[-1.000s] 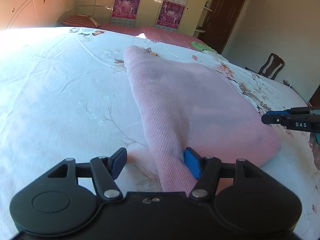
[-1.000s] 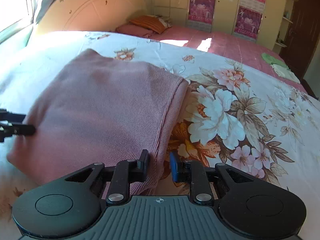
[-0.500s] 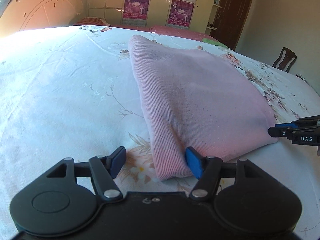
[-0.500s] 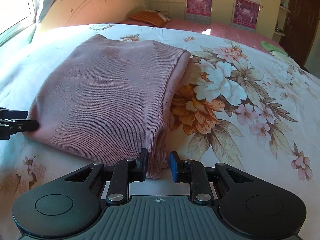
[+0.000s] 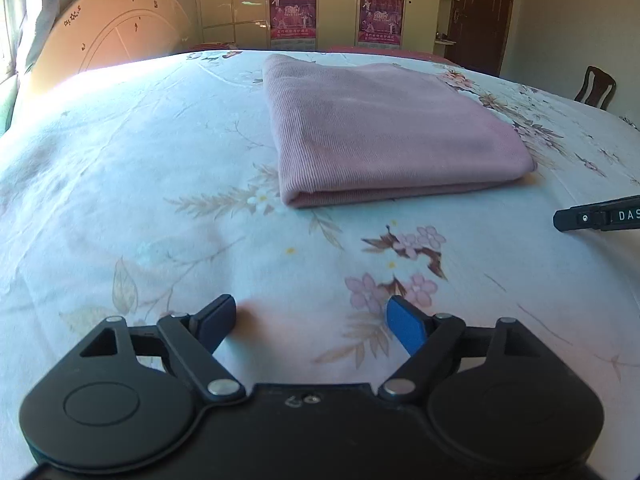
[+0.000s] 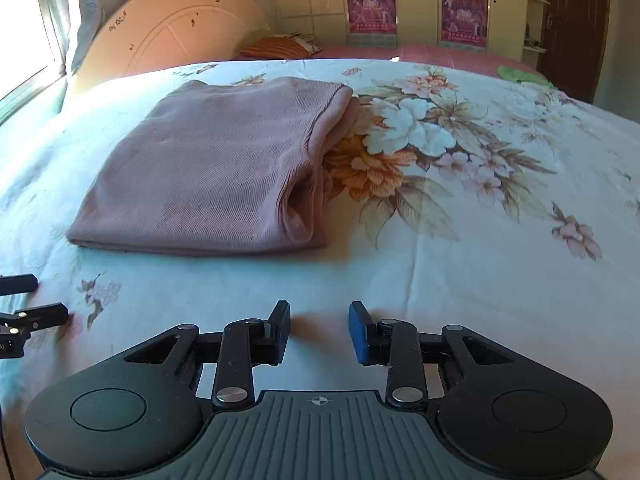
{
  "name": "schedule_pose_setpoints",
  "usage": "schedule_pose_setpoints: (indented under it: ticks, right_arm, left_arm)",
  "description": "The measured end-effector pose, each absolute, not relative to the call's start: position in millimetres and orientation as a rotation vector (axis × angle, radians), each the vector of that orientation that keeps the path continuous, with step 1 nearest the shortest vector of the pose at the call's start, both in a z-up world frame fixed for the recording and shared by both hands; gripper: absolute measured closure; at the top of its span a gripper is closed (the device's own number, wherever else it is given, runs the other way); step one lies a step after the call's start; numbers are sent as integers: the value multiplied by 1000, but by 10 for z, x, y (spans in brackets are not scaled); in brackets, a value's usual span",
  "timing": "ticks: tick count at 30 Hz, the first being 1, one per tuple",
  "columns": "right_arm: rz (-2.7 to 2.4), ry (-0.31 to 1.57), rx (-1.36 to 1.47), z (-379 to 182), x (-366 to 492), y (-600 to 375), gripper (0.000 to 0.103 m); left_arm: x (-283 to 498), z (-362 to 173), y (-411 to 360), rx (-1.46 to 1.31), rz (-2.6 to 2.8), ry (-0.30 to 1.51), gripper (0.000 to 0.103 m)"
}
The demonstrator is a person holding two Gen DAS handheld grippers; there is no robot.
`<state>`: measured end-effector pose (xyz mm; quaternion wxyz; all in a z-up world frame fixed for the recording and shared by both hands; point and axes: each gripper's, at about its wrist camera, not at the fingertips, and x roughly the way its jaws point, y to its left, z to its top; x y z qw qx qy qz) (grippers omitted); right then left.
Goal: Fold small clothes
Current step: 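Withdraw both tools from the folded pink sweatshirt, closing the right tool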
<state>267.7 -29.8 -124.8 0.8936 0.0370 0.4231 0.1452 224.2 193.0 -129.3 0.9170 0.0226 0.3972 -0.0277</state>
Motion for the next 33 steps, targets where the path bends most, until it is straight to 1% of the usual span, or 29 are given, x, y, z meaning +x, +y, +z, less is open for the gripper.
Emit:
schedule_pose_setpoints:
  ticks: [2, 5, 10, 12, 13, 14, 17, 18, 22, 26, 28, 30, 33]
  right_arm:
    - [316, 855, 148, -1207, 2604, -359, 71]
    - [374, 805, 377, -1123, 2701, -499, 71]
    - [373, 889, 550, -1232, 3212, -527, 71]
    - [377, 875, 576, -1243, 3297, -521, 72]
    - [385, 859, 580, -1230, 3317, -520, 90]
    - [381, 838, 570, -1204, 3324, -523, 101]
    - [349, 722, 516, -1002, 3252, -600, 101]
    - [351, 710, 506, -974, 3254, -624, 101]
    - [328, 883, 440, -1276, 3402, -553, 101]
    - [300, 912, 447, -1412, 3315, -605, 101]
    - [278, 879, 459, -1336, 3201, -696, 100]
    - [290, 795, 471, -1176, 3084, -778, 100]
    - [332, 746, 440, -993, 3058, -719, 100]
  left_arm:
    - [2080, -1282, 1927, 39, -46, 801, 20]
    - [1957, -1208, 2027, -3, -7, 761, 20]
    - [2055, -1020, 2363, -183, 85, 727, 20]
    - [2124, -973, 2450, -218, 104, 721, 20]
    - [2170, -952, 2483, -231, 113, 717, 20]
    - [2193, -936, 2518, -240, 119, 712, 20]
    - [2221, -915, 2612, -274, 137, 694, 20]
    - [2237, -938, 2628, -279, 133, 702, 20]
    - [2335, -1108, 2533, -263, 125, 773, 21]
    - [2272, -1141, 2416, -225, 89, 788, 21]
    - [2235, -1147, 2391, -215, 84, 792, 20]
    - [2206, -1142, 2397, -219, 84, 787, 20]
    - [2204, -1114, 2431, -242, 93, 776, 20]
